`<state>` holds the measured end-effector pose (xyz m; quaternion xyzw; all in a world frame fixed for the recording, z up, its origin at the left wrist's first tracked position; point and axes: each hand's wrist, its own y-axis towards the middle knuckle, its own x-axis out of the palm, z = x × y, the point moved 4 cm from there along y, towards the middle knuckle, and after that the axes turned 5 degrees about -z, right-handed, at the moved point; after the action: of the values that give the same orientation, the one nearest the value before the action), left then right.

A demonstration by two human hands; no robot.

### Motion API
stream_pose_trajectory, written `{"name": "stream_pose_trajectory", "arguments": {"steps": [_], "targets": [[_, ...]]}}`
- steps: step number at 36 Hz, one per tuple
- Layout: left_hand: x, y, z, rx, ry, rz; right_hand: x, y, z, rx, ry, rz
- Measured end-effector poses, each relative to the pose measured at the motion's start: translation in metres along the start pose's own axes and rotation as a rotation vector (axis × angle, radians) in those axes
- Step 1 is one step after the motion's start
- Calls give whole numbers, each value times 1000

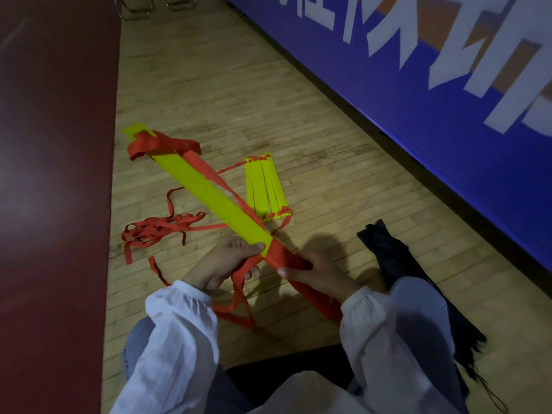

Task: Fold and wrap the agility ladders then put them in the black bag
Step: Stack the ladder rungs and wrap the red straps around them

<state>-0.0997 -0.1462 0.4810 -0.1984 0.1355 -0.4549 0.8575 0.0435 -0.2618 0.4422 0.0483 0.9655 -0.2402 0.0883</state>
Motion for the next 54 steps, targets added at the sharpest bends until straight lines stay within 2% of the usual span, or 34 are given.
{"name": "stream_pose_trajectory", "arguments": {"steps": [2,6,8,12,15,20,30,38,42,50,54], "targets": [[2,-1,2,37,14,-32,0,-1,0,4,-7,-32],[6,-4,5,88,63,-84,7,-4,0,-20,174,-156],[6,-4,5,97,69,-93,8,-7,-2,-42,221,-166],[9,-5,6,62,-1,-113,8,-7,0,-84,236,-113],[13,-7,11,-30,-45,-155,8,-6,2,-92,252,-54],[8,-7,9,-153,7,-228,7,-6,6,-74,231,23],[5,1,9,-84,-94,10,7,5,16,-49,5,232],[14,9,3,-102,-51,218,12,2,11,-80,-237,329],[14,8,-2,-139,-41,248,14,6,18,-51,-220,265],[16,2,-3,-127,88,224,22,9,24,57,49,-46],[20,-1,0,-105,98,181,19,7,25,76,113,-40]]}}
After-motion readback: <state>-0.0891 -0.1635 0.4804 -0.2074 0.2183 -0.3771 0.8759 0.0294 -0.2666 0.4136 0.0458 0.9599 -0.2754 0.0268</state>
